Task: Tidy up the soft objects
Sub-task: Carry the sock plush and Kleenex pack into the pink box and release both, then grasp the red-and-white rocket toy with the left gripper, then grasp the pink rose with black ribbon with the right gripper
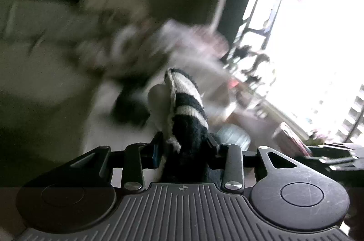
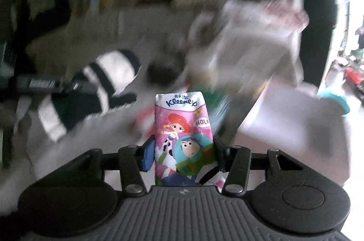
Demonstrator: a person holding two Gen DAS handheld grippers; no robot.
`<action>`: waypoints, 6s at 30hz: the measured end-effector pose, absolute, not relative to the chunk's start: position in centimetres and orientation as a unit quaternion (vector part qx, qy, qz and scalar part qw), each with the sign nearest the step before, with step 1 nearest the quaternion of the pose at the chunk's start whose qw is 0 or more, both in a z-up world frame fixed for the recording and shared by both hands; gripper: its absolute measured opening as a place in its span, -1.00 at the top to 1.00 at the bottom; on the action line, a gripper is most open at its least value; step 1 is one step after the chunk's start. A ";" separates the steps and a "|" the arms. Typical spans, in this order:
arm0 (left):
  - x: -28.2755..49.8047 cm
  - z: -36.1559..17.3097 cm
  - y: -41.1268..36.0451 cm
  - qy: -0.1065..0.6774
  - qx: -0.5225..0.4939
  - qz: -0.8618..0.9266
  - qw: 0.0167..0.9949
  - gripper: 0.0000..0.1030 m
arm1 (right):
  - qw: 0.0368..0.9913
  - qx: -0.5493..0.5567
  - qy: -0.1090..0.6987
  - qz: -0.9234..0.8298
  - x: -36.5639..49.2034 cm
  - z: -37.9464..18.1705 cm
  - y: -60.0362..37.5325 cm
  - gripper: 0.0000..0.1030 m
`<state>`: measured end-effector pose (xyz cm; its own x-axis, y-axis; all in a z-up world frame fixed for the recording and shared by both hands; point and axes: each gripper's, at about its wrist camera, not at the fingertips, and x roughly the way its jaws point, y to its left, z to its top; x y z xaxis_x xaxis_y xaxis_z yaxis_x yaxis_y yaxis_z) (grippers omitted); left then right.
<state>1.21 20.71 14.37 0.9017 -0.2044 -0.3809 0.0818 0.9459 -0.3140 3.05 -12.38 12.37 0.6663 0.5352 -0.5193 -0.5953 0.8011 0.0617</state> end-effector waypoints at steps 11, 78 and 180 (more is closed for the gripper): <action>17.2 22.7 7.9 0.187 -0.148 -0.218 0.946 0.11 | 0.962 -0.045 0.230 0.140 11.8 19.5 -20.5 0.00; 2.9 0.9 24.3 0.285 -0.206 -0.012 0.936 0.36 | 0.896 -0.203 0.277 0.281 6.5 3.2 0.4 -0.22; 2.9 0.8 23.9 0.280 -0.221 -0.001 0.934 0.35 | 0.816 -0.067 0.419 0.391 6.8 4.5 -1.1 0.39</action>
